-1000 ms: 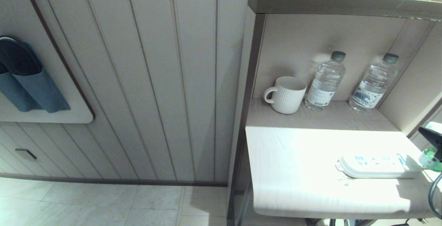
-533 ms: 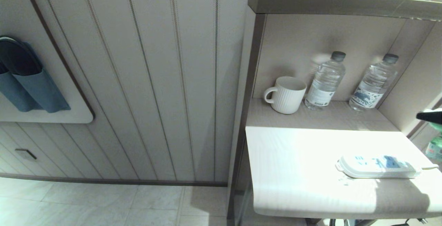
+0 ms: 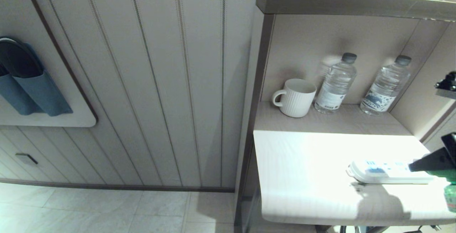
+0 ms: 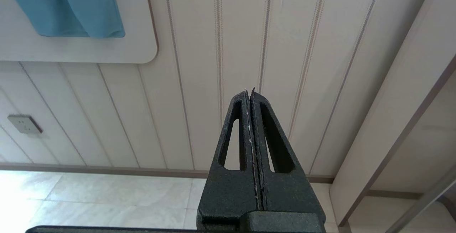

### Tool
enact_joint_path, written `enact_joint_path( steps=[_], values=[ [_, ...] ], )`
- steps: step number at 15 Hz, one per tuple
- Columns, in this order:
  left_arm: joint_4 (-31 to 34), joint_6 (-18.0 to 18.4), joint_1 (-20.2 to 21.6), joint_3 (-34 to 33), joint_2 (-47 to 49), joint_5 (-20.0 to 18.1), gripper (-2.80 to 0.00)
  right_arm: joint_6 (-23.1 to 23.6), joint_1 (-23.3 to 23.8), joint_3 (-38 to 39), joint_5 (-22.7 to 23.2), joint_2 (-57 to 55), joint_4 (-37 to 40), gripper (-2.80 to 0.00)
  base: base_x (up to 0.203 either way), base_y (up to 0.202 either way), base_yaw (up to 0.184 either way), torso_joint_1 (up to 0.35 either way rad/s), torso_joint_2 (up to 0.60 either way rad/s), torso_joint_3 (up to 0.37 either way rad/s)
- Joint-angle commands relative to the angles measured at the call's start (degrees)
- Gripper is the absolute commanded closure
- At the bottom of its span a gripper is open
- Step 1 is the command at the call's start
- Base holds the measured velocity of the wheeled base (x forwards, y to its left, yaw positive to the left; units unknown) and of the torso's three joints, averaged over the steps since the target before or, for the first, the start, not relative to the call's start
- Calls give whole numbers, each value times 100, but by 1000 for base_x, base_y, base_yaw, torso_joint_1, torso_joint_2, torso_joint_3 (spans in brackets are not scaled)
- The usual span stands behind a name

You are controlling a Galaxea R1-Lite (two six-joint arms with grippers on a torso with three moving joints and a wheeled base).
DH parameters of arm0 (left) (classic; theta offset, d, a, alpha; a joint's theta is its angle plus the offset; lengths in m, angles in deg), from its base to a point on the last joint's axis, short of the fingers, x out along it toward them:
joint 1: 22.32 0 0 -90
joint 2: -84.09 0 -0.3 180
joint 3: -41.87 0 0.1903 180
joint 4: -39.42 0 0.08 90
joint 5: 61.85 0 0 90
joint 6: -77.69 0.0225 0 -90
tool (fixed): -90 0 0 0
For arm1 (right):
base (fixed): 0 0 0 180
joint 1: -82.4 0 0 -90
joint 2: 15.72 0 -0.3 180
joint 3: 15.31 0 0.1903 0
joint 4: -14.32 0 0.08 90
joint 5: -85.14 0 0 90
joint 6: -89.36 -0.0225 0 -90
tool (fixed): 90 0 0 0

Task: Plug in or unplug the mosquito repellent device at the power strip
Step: Insert the plug into the socket

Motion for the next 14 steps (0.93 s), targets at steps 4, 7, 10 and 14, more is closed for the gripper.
enact_joint_path(
  steps=[4,7,10,14],
  values=[
    [-6,0,0,0,-2,1,0,51,-102,-1539,-8,-938,1232,0,0,0,0,0,0,0],
    [-6,0,0,0,-2,1,0,103,-268,-2553,73,-1485,2222,0,0,0,0,0,0,0],
    [-6,0,0,0,-2,1,0,236,-398,-2780,134,-1897,2509,0,0,0,0,0,0,0],
    [-6,0,0,0,-2,1,0,236,-317,-2767,127,-1791,2517,0,0,0,0,0,0,0]
  ],
)
